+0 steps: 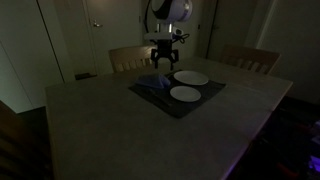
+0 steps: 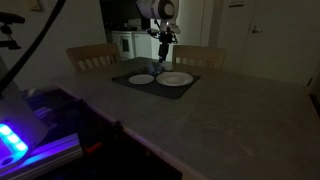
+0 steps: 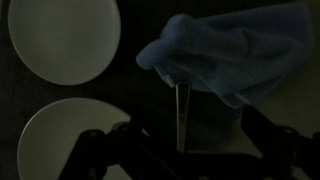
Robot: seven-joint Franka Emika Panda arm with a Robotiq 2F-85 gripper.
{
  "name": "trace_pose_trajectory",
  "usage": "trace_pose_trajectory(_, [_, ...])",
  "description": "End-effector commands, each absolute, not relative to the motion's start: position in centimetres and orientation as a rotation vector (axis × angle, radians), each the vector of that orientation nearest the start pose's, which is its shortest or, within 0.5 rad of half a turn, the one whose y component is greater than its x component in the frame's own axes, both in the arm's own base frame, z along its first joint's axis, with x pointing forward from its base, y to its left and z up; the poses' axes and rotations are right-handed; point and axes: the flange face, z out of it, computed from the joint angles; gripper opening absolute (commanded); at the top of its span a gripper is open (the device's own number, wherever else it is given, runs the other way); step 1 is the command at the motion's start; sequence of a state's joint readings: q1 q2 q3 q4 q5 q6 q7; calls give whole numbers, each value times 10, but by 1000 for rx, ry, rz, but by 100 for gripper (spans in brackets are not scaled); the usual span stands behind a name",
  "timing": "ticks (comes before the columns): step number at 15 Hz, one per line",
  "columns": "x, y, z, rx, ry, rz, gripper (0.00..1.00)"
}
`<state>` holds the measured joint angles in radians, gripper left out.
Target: Put the fork on the right white plate
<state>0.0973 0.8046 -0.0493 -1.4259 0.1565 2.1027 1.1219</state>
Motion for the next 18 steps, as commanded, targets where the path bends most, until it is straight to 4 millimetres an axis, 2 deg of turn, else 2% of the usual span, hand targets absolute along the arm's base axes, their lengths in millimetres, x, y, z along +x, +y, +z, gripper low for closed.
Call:
trace_pose_trajectory(1, [728,41,196,-2422,1938,236,100])
trace_pose_trajectory(3, [732,38,194,-2346,2039,218,100])
trace_pose_trajectory(5, [734,38,192,-2329,2063,219,100])
trace_pose_trajectory(10, [732,39,176,-2246,2219,202,100])
trace_pose_trajectory(14, [727,32,165,-2263,2188,246,100])
trace_pose_trajectory(18, [725,36,167,-2257,2217,244,100])
